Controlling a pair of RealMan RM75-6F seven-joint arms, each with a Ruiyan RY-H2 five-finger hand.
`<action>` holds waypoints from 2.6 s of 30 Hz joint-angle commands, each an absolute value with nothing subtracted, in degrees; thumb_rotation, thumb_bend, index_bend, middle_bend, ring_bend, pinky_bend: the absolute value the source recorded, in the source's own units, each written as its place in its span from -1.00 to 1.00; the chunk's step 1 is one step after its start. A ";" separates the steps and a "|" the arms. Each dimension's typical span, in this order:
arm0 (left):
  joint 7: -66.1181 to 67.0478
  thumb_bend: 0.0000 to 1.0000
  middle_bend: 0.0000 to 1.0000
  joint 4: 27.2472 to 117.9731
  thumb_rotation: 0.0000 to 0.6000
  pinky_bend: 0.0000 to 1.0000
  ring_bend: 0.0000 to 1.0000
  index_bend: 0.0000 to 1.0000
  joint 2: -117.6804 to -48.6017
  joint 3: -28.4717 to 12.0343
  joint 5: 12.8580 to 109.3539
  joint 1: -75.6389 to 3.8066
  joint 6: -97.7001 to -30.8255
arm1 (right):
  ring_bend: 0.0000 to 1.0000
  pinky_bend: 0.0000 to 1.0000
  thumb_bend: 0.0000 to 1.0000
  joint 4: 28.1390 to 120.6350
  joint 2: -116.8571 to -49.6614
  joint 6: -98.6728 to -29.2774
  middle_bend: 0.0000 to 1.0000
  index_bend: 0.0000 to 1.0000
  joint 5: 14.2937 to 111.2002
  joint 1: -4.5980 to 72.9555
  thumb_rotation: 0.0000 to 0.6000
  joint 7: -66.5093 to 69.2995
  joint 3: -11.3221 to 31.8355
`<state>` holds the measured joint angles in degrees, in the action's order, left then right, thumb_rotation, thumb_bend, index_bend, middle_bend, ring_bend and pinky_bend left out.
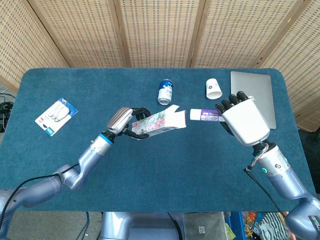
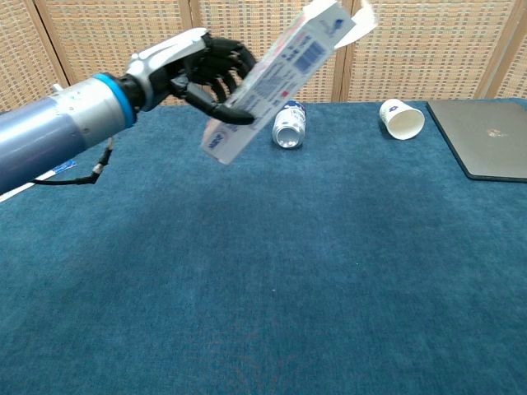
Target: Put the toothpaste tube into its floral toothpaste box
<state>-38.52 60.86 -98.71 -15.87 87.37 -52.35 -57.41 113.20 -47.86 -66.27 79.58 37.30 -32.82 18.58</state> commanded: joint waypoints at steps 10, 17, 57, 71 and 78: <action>-38.48 -0.67 0.07 60.14 1.00 -0.04 -0.04 0.05 -102.05 -17.37 85.44 -56.36 -58.23 | -0.07 -0.16 0.22 121.73 -41.15 -60.08 0.18 0.19 73.61 44.03 1.00 -48.04 21.32; -37.35 -0.67 0.08 61.66 1.00 -0.04 -0.04 0.05 -100.74 -17.01 85.10 -56.64 -58.81 | -0.07 -0.16 0.22 122.69 -40.33 -59.85 0.18 0.19 72.93 44.69 1.00 -51.40 20.35; -30.67 -0.67 0.08 68.39 1.00 -0.04 -0.04 0.05 -96.40 -16.37 81.97 -58.20 -56.59 | -0.02 -0.14 0.28 123.89 -39.99 -56.71 0.23 0.22 74.10 49.62 1.00 -71.20 16.49; -26.56 -0.67 0.08 70.33 1.00 -0.04 -0.04 0.05 -95.03 -16.96 78.41 -59.35 -52.19 | 0.01 -0.09 0.33 124.78 -42.54 -56.88 0.26 0.23 70.30 52.47 1.00 -87.99 13.30; -26.11 -0.67 0.08 69.85 1.00 -0.04 -0.04 0.05 -94.62 -16.97 77.87 -59.46 -51.50 | 0.01 -0.09 0.33 125.21 -42.90 -57.25 0.26 0.23 71.28 52.95 1.00 -89.57 12.12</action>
